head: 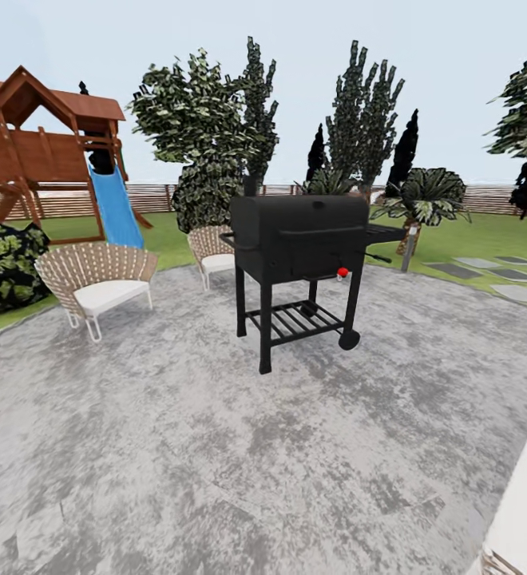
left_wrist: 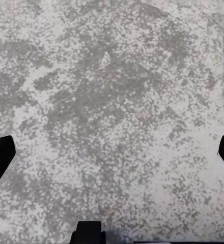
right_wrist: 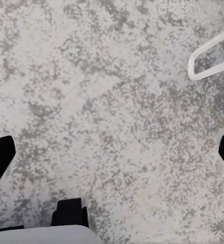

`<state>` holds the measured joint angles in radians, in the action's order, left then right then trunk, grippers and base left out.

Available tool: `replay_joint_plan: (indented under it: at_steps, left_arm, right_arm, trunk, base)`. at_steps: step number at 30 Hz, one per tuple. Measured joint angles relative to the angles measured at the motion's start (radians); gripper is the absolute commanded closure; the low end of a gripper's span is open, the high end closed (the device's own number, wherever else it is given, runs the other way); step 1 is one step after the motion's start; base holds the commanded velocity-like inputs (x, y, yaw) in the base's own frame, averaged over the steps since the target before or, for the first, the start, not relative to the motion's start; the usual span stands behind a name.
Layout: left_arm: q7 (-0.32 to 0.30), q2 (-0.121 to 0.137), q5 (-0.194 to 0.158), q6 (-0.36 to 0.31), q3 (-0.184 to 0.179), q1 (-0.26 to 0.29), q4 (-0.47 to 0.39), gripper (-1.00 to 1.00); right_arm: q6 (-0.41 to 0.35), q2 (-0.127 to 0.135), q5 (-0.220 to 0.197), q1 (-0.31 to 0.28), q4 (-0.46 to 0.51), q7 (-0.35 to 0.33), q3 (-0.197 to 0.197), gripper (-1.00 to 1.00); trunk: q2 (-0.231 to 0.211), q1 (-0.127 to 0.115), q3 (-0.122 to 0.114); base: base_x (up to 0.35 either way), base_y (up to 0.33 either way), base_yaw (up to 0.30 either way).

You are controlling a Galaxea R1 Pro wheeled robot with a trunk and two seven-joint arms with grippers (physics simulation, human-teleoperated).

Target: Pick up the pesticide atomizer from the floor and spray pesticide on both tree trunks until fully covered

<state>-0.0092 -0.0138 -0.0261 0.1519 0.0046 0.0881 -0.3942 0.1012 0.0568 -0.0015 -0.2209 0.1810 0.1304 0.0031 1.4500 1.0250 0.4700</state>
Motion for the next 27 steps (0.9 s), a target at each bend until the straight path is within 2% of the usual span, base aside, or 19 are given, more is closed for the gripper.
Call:
replay_joint_plan:
  at_steps: [12, 27]
  left_arm:
    - [0.000, 0.000, 0.000, 0.000, 0.000, 0.000, 0.000, -1.00]
    - [0.000, 0.000, 0.000, 0.000, 0.000, 0.000, 0.000, -1.00]
  right_arm:
    - [0.000, 0.000, 0.000, 0.000, 0.000, 0.000, 0.000, -1.00]
    - [0.000, 0.000, 0.000, 0.000, 0.000, 0.000, 0.000, -1.00]
  trunk:
    - [0.000, 0.000, 0.001]
    - [0.000, 0.000, 0.006]
  base:
    - [0.348, 0.089, -0.300]
    - [0.280, 0.240, -0.300]
